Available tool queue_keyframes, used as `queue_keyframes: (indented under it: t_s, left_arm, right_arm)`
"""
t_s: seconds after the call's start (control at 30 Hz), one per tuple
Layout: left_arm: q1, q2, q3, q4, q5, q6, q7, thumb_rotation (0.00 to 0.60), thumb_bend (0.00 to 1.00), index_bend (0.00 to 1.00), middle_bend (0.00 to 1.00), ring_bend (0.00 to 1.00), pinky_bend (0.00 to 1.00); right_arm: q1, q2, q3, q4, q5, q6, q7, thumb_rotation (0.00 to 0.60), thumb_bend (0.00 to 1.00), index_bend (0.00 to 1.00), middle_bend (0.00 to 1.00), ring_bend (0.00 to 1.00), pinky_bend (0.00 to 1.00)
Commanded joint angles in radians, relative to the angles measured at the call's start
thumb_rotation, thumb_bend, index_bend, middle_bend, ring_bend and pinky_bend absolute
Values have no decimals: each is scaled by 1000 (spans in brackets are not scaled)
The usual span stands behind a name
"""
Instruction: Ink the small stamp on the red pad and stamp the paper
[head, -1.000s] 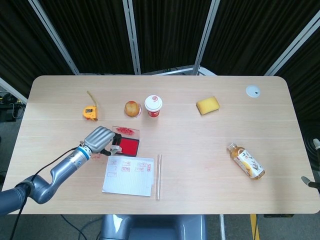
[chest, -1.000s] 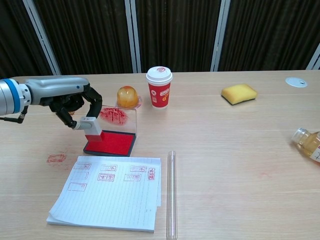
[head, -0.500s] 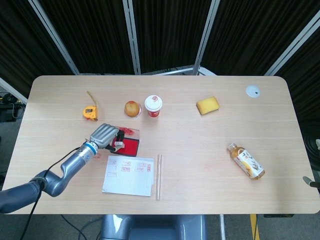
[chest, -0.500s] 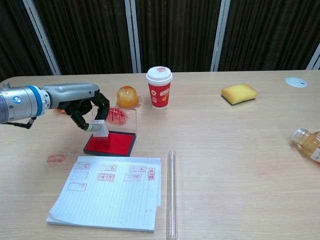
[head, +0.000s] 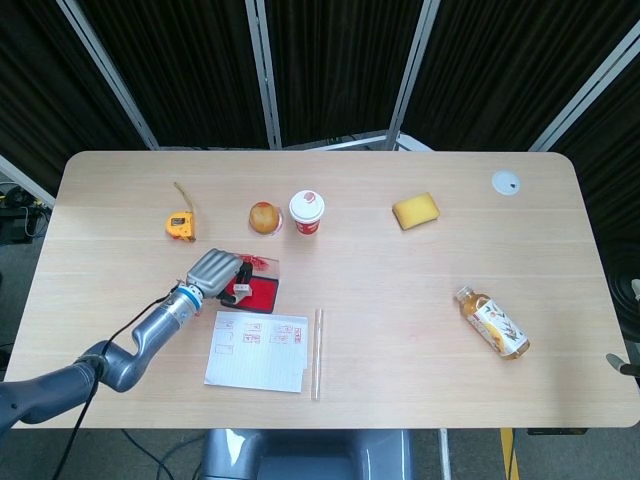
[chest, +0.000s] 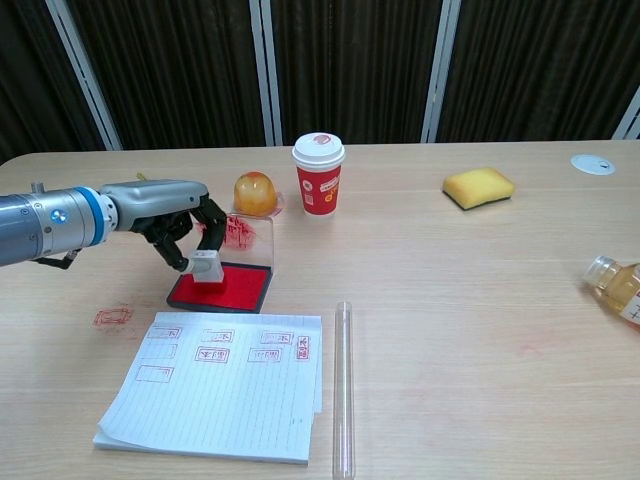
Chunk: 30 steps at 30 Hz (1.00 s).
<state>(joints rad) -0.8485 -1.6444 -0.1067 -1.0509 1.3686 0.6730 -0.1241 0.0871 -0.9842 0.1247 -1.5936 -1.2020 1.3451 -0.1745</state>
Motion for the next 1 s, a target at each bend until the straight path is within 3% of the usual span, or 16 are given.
queue_keyframes:
  t_s: [0.03, 0.67, 1.0]
  left_arm:
    - [-1, -10, 3, 12, -7, -4, 2, 600, 360, 590, 553, 809, 875]
    - [-1, -39, 14, 64, -16, -4, -6, 600, 361, 593, 554, 808, 874]
    - [1, 23, 1, -28, -10, 25, -11, 600, 361, 601, 558, 808, 874]
  right_arm:
    - [0, 0, 0, 1, 0, -1, 1, 600, 0, 0, 0, 0, 0]
    - [0, 1, 1, 7, 5, -2, 8, 600, 0, 0, 0, 0, 0]
    - [-1, 1, 0, 6, 5, -3, 10, 600, 0, 0, 0, 0, 0]
